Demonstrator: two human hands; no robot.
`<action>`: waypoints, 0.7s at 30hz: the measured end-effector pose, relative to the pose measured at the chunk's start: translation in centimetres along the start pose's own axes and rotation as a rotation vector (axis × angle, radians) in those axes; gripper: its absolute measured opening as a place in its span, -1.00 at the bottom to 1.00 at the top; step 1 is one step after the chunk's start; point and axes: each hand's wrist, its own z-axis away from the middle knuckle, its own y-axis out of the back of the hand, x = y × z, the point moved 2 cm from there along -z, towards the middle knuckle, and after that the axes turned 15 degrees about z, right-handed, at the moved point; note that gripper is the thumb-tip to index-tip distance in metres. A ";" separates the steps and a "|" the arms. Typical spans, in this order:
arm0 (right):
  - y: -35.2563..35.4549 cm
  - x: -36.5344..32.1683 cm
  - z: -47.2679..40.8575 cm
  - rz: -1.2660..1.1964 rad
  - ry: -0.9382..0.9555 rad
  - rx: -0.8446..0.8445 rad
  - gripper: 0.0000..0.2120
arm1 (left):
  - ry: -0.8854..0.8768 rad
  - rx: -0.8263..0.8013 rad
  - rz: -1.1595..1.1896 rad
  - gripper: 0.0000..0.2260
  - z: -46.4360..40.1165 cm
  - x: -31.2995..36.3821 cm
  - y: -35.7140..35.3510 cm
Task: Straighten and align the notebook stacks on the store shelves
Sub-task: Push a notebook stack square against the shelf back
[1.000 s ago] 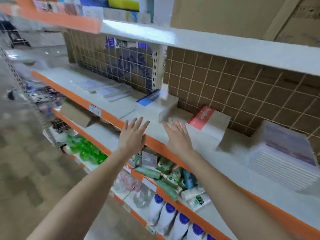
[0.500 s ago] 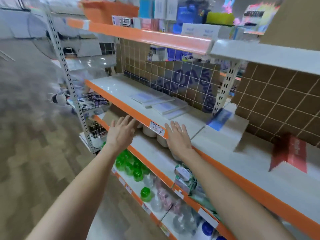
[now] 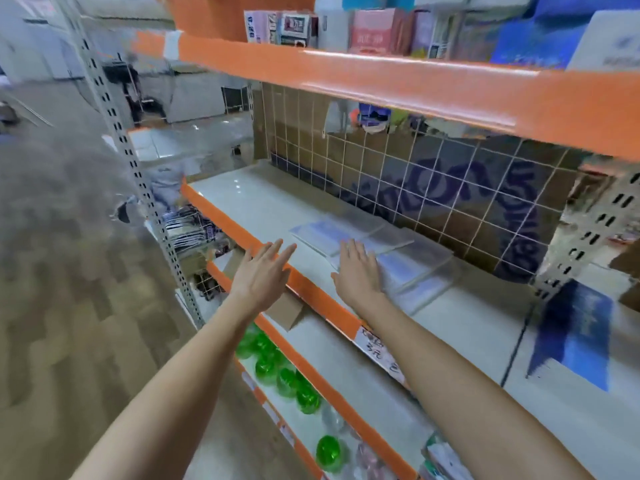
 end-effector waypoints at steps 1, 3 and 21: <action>-0.1 -0.4 -1.4 0.006 0.005 -0.006 -0.37 | -0.006 -0.003 -0.004 -0.53 -1.2 -0.8 -0.3; -0.5 -1.2 -3.8 0.002 0.003 -0.028 -0.36 | -0.005 -0.008 0.002 -0.53 -3.3 -2.3 -0.8; -3.0 -6.3 -10.1 0.041 -0.349 -0.194 -0.39 | -0.268 -0.357 0.261 -0.38 -15.5 -6.9 -6.7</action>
